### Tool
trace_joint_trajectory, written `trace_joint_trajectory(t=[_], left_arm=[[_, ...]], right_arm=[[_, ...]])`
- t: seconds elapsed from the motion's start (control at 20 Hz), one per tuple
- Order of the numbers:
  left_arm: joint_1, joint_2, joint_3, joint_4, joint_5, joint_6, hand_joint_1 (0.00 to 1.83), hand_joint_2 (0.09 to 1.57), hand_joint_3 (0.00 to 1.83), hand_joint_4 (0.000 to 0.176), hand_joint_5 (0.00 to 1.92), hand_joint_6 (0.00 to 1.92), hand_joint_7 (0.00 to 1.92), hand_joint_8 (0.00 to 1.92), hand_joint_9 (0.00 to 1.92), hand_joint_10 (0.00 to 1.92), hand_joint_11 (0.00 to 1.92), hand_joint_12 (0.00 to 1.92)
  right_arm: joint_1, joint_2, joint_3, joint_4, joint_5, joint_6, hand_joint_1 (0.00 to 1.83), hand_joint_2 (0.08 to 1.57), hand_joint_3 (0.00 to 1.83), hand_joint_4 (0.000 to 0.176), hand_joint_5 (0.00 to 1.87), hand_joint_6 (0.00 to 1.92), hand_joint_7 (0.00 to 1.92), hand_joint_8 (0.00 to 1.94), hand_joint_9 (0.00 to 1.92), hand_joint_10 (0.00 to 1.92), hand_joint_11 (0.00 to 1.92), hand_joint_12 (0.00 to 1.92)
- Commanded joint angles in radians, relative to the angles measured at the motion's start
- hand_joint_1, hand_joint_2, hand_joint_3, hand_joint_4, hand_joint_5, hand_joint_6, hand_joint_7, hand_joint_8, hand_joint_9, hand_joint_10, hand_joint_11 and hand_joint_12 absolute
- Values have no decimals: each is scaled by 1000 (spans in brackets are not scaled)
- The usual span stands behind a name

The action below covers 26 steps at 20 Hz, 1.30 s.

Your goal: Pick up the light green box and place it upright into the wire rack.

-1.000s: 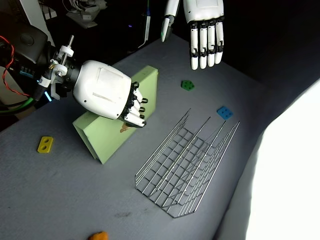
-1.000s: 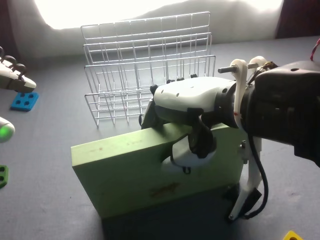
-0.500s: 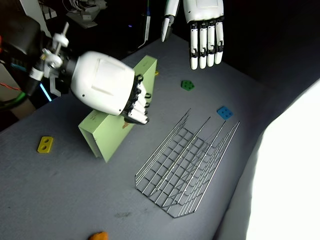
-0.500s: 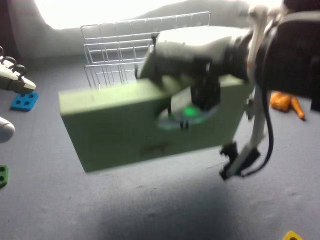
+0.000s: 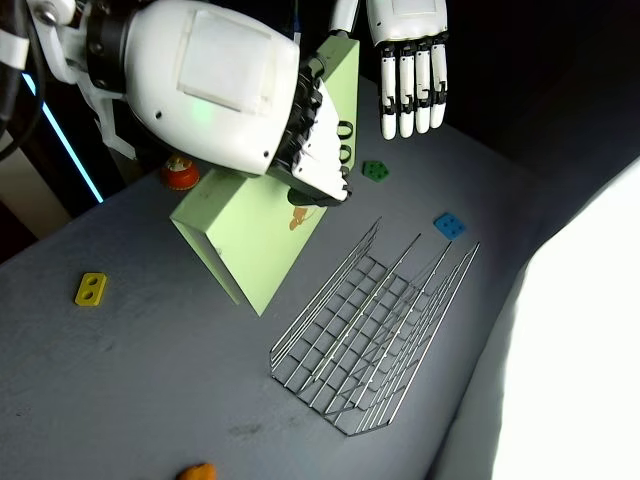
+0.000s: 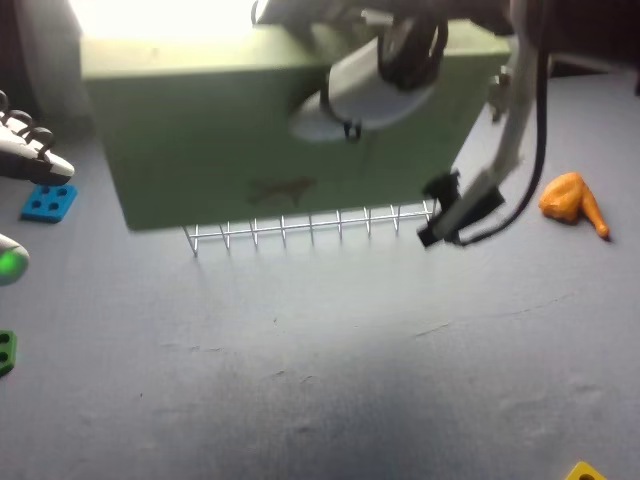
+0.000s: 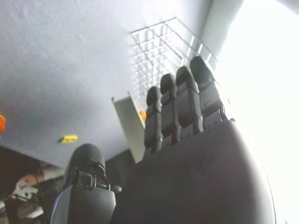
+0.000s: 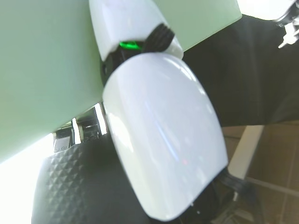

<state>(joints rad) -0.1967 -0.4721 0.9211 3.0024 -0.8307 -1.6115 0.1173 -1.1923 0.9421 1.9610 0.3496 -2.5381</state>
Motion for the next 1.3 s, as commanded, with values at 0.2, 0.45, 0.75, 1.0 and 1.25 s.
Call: trace_joint_trajectory(t=[0.2,0.45,0.75,1.0,1.25], left_arm=[[-11,-3,-6,10,84,4,51,1253,2,6,226,0,241,0,171,1,0,296],[-11,-8,-4,10,84,4,52,1253,2,6,225,0,240,0,171,1,0,292],[-4,-8,-3,10,84,4,87,1239,0,14,208,0,303,1,224,5,0,314],[-4,-14,1,10,84,4,133,1220,0,28,222,5,241,6,198,8,0,328],[-4,-21,1,10,84,4,200,1220,0,7,283,6,268,3,234,4,0,409]], right_arm=[[22,-29,58,-364,-50,254,1226,1143,1,0,1007,848,869,1326,642,1469,442,1899],[4,-58,95,-470,-28,337,1226,1144,1,0,1007,849,869,1326,642,1467,443,1898],[-65,-121,192,-454,-33,375,1353,1181,0,0,920,995,835,1245,687,1538,471,1778],[-75,-126,204,-455,-34,393,1192,1190,0,0,907,1052,787,1405,622,1506,472,1873],[-86,-128,213,-455,-30,395,1187,1193,0,0,902,1058,783,1411,598,1535,454,1914]])
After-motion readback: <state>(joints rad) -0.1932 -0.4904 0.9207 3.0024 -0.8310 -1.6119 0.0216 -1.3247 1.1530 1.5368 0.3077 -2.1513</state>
